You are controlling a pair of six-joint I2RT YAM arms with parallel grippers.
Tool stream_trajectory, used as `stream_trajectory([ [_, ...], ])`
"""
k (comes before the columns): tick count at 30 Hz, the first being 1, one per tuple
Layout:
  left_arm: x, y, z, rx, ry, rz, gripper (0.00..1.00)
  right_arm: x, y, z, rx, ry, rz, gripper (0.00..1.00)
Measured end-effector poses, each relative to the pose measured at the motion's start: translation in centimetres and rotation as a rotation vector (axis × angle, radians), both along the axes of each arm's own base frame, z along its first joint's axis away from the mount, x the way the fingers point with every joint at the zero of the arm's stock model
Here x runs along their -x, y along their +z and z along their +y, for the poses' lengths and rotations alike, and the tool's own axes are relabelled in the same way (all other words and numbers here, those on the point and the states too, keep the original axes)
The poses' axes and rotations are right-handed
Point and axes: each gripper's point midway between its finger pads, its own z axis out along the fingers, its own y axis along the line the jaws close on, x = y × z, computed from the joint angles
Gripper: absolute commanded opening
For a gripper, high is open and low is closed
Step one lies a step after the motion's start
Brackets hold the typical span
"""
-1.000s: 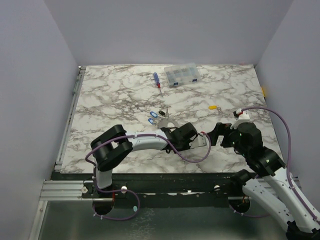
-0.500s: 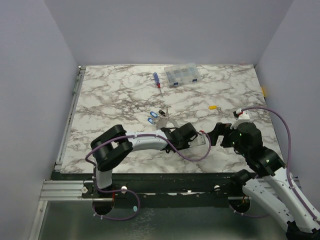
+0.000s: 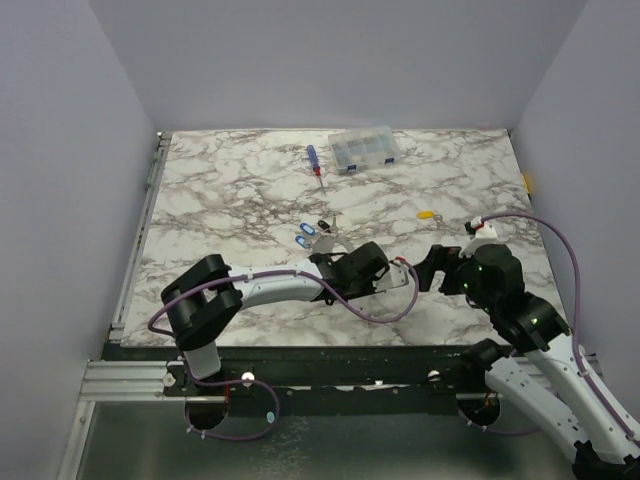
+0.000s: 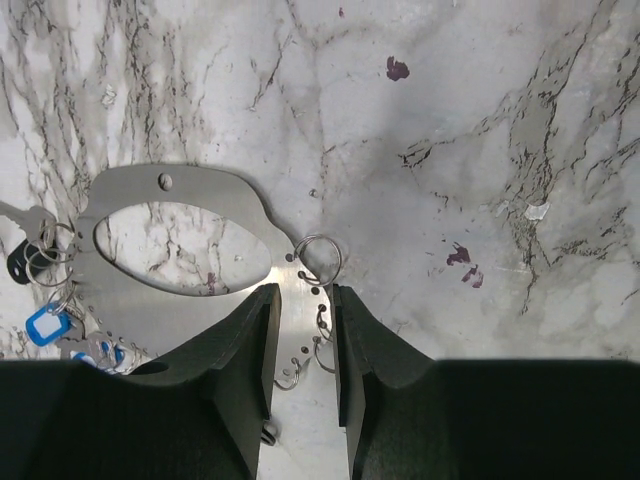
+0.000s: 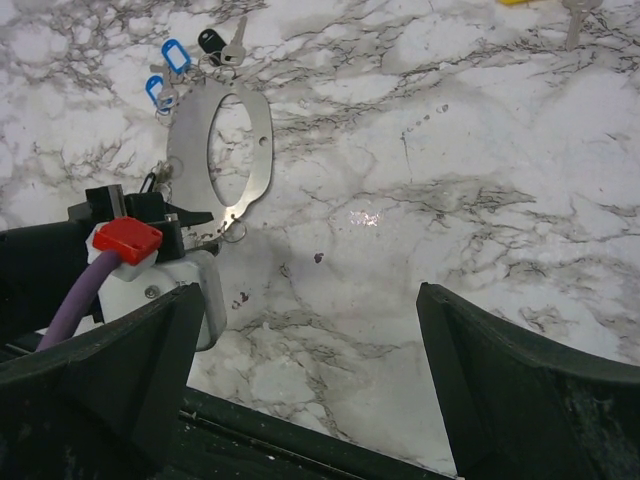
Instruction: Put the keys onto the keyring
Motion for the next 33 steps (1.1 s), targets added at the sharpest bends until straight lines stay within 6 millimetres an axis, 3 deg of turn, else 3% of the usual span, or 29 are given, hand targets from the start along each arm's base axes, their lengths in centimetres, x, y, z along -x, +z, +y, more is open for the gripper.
stream_trajectory([
  [5,0.0,0.5,-0.1,0.019,-0.002,-0.004,0.31,0.0,0.0,0.0,-0.001,0.001,0.001,1.0],
  [15,0.4,-2.8,0.2,-0.042,-0.009,0.046,0.31,0.0,0.0,0.0,-0.001,0.003,0.0,1.0],
  [21,0.1,-2.9,-0.1,-0.041,-0.006,0.043,0.2,0.1,0.1,0.0,-0.002,0.003,-0.002,1.0],
  [25,-0.1,-3.0,-0.3,-0.045,-0.013,0.034,0.0,0.1,0.1,0.0,-0.003,0.003,-0.005,1.0],
  [33,-0.3,-2.6,-0.4,-0.043,-0.032,0.016,0.0,0.1,0.3,0.0,-0.005,0.005,-0.012,1.0],
])
